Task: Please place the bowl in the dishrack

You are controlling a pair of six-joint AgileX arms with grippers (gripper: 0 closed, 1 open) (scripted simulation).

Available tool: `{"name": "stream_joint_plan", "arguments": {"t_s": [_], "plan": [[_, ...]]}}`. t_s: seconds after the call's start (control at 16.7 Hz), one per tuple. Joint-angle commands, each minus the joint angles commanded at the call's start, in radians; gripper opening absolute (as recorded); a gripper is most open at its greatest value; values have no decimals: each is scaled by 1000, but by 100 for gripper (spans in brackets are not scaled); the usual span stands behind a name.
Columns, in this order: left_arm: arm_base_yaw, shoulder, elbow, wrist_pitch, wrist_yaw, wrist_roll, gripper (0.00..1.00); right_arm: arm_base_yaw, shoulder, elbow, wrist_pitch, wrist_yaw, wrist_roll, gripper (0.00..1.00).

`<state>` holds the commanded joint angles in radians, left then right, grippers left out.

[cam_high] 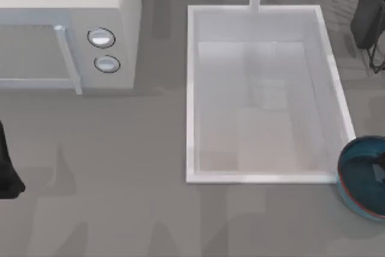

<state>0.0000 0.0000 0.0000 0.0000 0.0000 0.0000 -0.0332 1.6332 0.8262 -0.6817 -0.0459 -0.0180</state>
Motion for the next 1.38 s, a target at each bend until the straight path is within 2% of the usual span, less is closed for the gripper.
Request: {"name": "stream_joint_plan", "arguments": {"t_s": [0.66, 0.84, 1.2, 1.38], "plan": [[0, 0, 0, 0, 0, 0, 100, -2, -2, 37, -38, 0, 0, 0], [0, 0, 0, 0, 0, 0, 100, -3, -11, 165, -171, -1, -3, 0], [0, 0, 0, 0, 0, 0, 100, -7, -62, 516, -626, -2, -9, 0], [0, 0, 0, 0, 0, 0, 100, -10, -99, 653, -772, -1, -11, 0]]}}
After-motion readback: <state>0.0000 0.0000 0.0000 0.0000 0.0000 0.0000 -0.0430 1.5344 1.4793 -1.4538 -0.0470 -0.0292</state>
